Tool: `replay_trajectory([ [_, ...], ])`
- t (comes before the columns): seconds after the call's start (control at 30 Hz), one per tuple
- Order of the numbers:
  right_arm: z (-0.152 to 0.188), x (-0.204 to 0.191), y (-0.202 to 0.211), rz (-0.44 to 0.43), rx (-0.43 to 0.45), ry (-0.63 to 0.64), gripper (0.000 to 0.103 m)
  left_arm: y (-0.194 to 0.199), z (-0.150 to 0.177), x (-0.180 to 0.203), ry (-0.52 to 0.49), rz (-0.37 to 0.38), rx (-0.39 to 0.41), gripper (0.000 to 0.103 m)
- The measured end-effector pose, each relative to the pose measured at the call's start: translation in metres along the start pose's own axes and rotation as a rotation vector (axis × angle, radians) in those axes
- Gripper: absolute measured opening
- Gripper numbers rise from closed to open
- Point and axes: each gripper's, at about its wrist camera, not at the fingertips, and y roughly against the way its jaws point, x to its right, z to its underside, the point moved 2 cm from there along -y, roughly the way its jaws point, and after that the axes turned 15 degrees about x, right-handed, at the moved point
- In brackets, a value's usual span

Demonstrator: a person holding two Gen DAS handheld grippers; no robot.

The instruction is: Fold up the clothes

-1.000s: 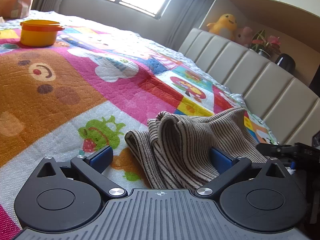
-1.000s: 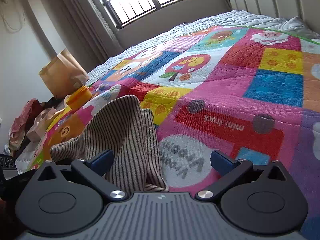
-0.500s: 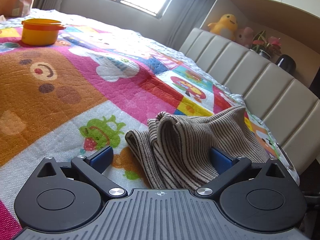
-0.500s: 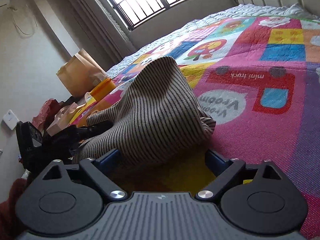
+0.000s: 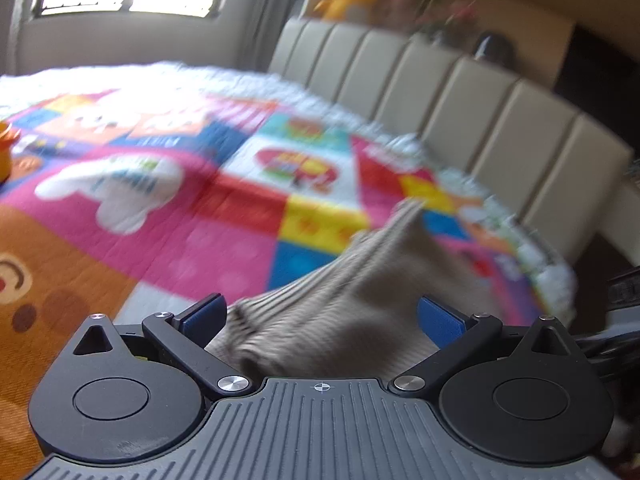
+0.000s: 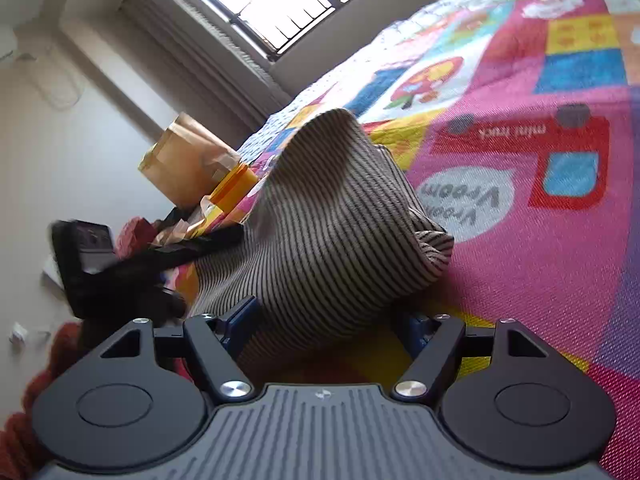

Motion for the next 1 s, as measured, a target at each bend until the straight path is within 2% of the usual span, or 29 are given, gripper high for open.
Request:
replay_trajectory([
  [0.07,-0.004,0.004,-0.005,0.002,-0.004,-0.034,0.066,-0.013,0.007,-0.010,0.045,-0.037,-0.040,0.103],
  [0.17,-0.019,0.009,-0.017,0.023,0.000,-0.045,0.060,-0.010,0.010,-0.020,0.128,-0.041,-0.025,0.103],
  [0.3,-0.053,0.005,-0.053,0.073,0.016,0.099,0.057,0.000,0.018,-0.026,0.211,-0.036,-0.045,0.103],
  [0.47,-0.072,-0.012,-0.100,0.099,-0.008,0.282,0.058,0.011,0.024,-0.016,0.217,-0.042,-0.040,0.103],
  [0.6,-0.069,-0.025,-0.101,0.110,0.016,0.334,0.061,0.017,0.027,-0.011,0.220,-0.052,-0.037,0.103],
  [0.73,-0.054,-0.024,-0.071,0.038,0.029,0.265,0.082,0.018,0.026,-0.009,0.199,-0.055,-0.033,0.103],
  [0.83,-0.030,-0.024,-0.047,0.010,0.001,0.241,0.085,0.022,0.021,-0.008,0.176,-0.067,-0.009,0.103],
  [0.9,-0.024,-0.024,-0.048,0.002,-0.007,0.223,0.087,0.033,0.010,-0.007,0.154,-0.086,0.052,0.103],
  [0.97,-0.017,-0.024,-0.048,-0.006,-0.014,0.206,0.088,0.043,-0.002,-0.012,0.168,-0.094,0.104,0.103],
  [1.0,-0.014,-0.024,-0.048,-0.010,-0.018,0.198,0.089,0.042,-0.004,-0.015,0.189,-0.088,0.096,0.103],
])
